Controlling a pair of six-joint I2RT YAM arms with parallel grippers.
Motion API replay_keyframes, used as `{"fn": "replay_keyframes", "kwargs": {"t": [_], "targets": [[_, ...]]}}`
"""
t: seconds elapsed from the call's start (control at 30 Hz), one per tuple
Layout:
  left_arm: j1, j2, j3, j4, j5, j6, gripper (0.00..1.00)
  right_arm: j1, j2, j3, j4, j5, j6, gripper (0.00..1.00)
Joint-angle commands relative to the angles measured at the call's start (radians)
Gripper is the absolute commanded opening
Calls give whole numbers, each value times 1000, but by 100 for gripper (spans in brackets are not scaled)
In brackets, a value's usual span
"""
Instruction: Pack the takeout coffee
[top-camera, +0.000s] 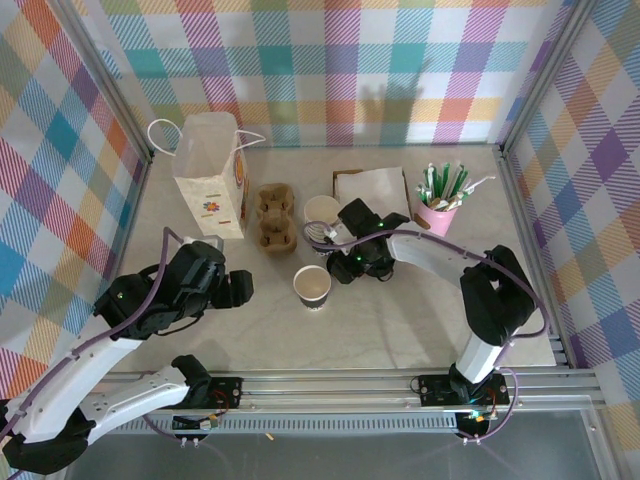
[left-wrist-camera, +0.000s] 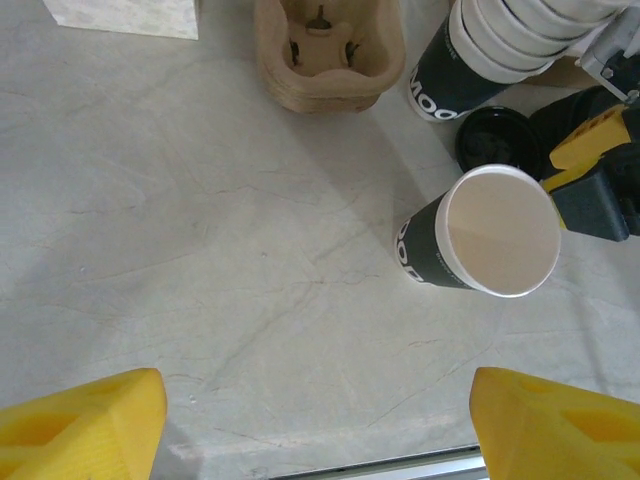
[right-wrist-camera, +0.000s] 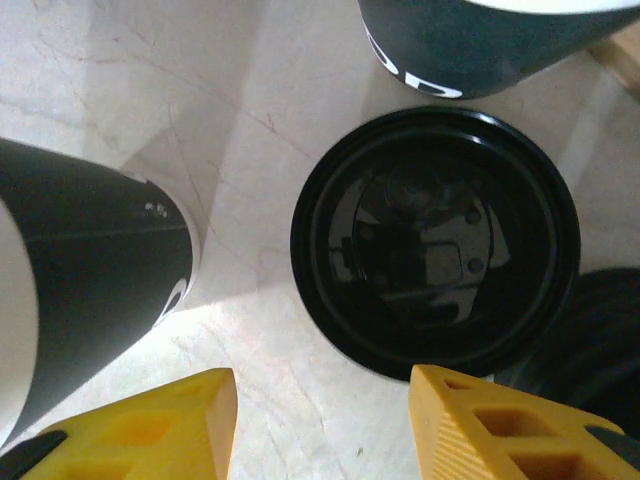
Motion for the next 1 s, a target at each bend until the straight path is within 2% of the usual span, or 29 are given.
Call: {"fn": "replay_keyframes", "kwargs": {"t": [0.0,0.97], "targets": [[8,-7,7,-47,-27,-2,79,2,27,-18,69,-12,-57,49],[8,42,16,-30,-25,-1,79,7,131,-18,106,-6,-175,53]]}}
